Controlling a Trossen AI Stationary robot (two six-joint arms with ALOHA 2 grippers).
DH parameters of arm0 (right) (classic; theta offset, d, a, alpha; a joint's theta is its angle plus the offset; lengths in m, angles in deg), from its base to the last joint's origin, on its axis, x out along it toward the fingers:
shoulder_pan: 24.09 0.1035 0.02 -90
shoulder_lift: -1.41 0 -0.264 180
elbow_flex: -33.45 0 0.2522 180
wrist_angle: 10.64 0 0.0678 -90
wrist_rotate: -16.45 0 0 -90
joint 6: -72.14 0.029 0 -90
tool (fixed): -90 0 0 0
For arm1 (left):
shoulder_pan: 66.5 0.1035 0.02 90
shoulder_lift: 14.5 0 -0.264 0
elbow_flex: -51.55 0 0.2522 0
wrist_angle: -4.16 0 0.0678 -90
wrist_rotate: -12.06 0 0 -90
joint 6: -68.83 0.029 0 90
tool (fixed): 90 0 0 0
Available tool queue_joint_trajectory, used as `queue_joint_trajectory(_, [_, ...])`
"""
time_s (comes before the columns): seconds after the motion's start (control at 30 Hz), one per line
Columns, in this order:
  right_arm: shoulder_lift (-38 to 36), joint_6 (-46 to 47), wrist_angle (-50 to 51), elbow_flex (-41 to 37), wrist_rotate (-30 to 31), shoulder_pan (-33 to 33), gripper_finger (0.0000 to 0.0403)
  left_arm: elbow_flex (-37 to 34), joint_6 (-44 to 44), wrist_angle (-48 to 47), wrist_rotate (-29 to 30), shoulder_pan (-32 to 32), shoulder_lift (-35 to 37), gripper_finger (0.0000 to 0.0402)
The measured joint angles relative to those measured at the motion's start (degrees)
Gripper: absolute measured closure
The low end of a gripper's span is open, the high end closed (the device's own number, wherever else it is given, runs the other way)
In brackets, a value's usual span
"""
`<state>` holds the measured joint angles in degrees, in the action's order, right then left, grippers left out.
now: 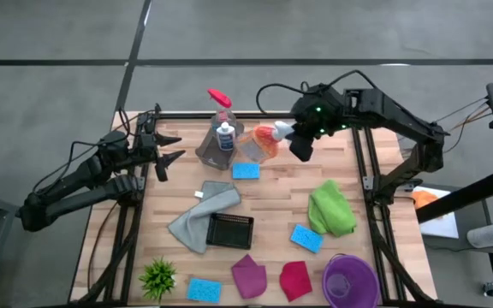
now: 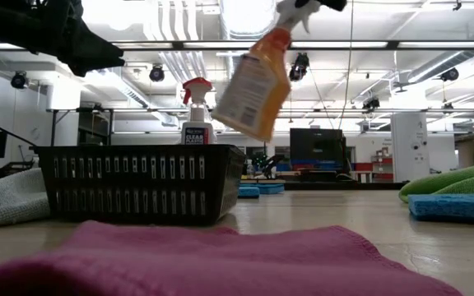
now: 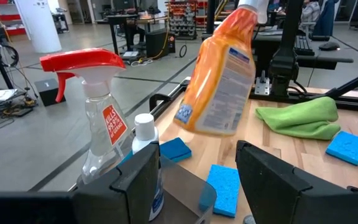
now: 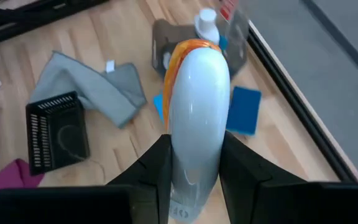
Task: Pick & Place Kitchen Items
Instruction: Put the orange spray bottle into the gray bin
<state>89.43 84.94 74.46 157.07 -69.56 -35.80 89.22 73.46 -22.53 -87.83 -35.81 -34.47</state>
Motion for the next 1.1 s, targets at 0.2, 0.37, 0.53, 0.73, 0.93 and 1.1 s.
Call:
queue_joint_trajectory(0.2, [2.18,-3.22,-4.55,0.0,-1.03,0.85,0.0307,0.0,0.0,-0.01,0.02,0.0,0.0,0.0186])
queue_joint_trajectory(0.37, [3.87,-6.28,-8.36,0.0,-2.25,0.81,0.0307,0.0,0.04,-0.02,0.14,0.0,0.0,0.0185])
queue_joint_trajectory(0.53, [5.59,-8.94,-13.13,0.04,-4.11,0.53,0.0307,0.0,0.22,-0.02,0.48,0.0,0.0,0.0185])
queue_joint_trajectory(0.73, [8.73,-12.31,-16.0,0.61,-5.38,-0.16,0.0307,0.0,0.23,0.01,0.88,0.0,0.0,0.0185])
queue_joint_trajectory(0.93, [13.08,-16.15,-16.88,4.41,-5.36,-1.3,0.0308,0.0,0.24,0.17,2.03,0.0,0.0,0.0185])
queue_joint_trajectory(1.1, [17.56,-19.1,-15.29,10.04,-6.62,-2.68,0.0308,0.0,0.31,0.21,2.02,0.0,0.0,0.0185])
